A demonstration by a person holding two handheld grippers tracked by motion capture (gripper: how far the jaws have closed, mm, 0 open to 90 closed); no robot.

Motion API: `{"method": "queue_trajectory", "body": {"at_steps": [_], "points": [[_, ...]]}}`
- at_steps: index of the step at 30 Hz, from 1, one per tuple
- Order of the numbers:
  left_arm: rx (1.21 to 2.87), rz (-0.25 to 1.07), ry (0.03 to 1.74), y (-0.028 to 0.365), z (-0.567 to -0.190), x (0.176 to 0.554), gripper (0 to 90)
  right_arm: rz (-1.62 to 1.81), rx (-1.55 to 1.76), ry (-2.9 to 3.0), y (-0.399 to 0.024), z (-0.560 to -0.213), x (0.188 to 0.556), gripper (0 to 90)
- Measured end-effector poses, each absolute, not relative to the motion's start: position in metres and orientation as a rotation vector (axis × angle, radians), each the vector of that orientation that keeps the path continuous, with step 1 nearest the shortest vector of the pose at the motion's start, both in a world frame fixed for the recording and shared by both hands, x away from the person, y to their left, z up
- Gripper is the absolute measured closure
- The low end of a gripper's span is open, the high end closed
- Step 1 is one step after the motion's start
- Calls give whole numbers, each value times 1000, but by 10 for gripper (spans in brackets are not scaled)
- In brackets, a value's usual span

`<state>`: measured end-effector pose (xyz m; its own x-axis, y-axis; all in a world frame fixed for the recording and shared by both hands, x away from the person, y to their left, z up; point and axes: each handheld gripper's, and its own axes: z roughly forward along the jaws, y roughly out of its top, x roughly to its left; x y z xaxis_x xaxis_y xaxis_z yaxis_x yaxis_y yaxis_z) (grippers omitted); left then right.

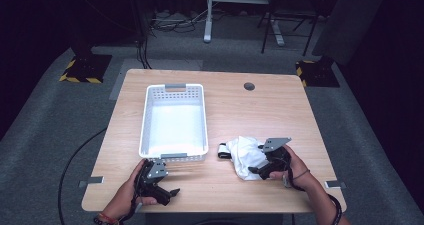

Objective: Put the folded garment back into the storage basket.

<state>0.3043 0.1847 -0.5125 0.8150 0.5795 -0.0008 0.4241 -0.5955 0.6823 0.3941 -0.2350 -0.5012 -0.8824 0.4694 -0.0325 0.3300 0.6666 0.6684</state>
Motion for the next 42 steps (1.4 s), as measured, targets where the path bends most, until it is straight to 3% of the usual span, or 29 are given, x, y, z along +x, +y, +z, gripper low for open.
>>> {"method": "queue_trajectory", "body": {"at_steps": [7, 12, 21, 42], "points": [[2294, 289, 738, 185, -513, 304, 6, 1051, 681, 2641, -239, -498, 393, 406], [2296, 292, 735, 185, -512, 304, 6, 1057, 659, 2633, -237, -496, 389, 552], [2296, 292, 735, 185, -512, 304, 6, 1110, 686, 2599, -236, -490, 383, 608], [2297, 294, 735, 185, -512, 303, 7, 1151, 734, 2524, -238, -471, 379, 614]]}}
